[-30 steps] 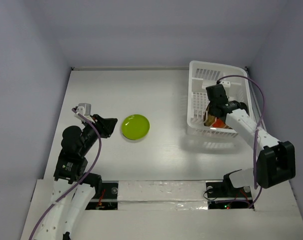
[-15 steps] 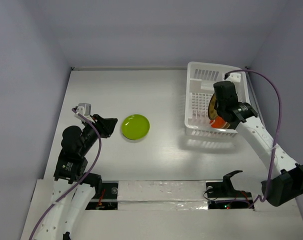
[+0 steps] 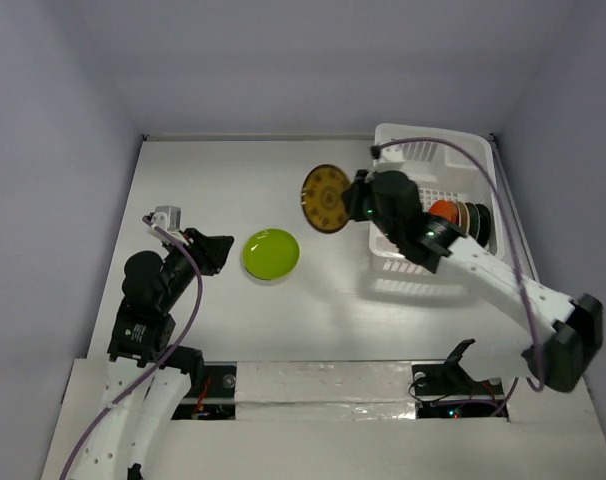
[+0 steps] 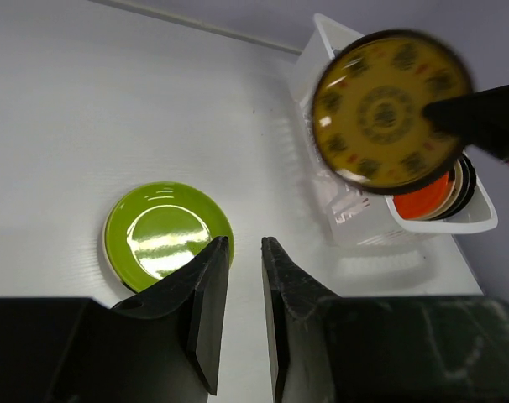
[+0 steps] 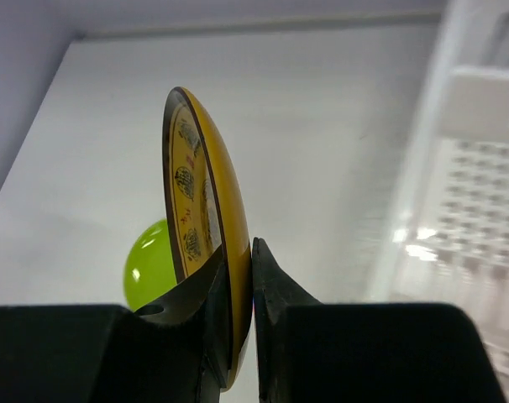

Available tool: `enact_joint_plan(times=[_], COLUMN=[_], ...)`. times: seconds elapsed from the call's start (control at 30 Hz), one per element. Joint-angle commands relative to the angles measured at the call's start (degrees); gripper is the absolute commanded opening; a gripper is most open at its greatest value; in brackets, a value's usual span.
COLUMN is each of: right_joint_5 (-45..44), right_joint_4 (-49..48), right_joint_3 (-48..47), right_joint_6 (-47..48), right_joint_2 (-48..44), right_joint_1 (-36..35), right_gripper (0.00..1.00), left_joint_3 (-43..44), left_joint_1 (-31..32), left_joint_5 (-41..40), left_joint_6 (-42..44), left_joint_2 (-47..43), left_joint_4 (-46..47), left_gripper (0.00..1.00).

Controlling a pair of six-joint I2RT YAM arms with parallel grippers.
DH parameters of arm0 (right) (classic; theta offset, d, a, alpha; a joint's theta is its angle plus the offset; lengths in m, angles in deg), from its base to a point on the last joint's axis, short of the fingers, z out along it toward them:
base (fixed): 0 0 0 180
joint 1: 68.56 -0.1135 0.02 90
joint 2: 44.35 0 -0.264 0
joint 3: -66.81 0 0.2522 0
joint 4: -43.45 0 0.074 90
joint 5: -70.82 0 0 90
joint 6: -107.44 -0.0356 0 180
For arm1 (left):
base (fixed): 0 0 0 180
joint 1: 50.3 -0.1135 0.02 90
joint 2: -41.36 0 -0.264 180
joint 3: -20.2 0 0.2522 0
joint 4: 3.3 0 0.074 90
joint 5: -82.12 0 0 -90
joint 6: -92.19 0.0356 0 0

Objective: Unload the plates from the dish rack

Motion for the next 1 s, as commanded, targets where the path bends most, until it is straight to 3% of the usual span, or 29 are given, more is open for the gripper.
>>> enact_joint_plan(times=[0.0, 0.17, 0.43, 0.77, 0.9, 0.97], right_joint_5=[7.77, 14.55, 15.0, 13.76, 12.98, 11.84], right_joint_4=[-12.91, -21.28, -26.65, -25.6, -24.72, -23.41], right_joint_3=[-1.4, -3.86, -3.6, -2.46, -1.32, -0.79], right_joint_6=[-5.15, -11.73, -19.04, -21.6, -21.42, -20.64], right_joint_2=[9.58, 21.61, 32.26, 37.46, 37.29, 36.94], right_joint_1=[-4.83, -8.97, -8.98, -8.98, -8.98, -8.98], right_gripper=[0.0, 0.0, 0.02, 0.26, 0.5, 0.55], left_joint_3=[-0.13, -0.21, -0.22, -0.22, -0.3, -0.3], left_joint_1=[-0.41, -0.41, -0.41, -0.41, -0.41, -0.41], left_joint_5=[0.47, 0.38, 0.56, 0.65, 0.65, 0.65], left_joint_6=[0.14, 0.05, 0.14, 0.05, 0.14, -0.03], left_joint_2=[0.33, 0.41, 0.41, 0.33, 0.24, 0.15], left_joint_4=[2.05, 2.13, 2.13, 2.31, 2.31, 2.31], left_gripper=[0.2, 0.2, 0.2, 0.2, 0.2, 0.2])
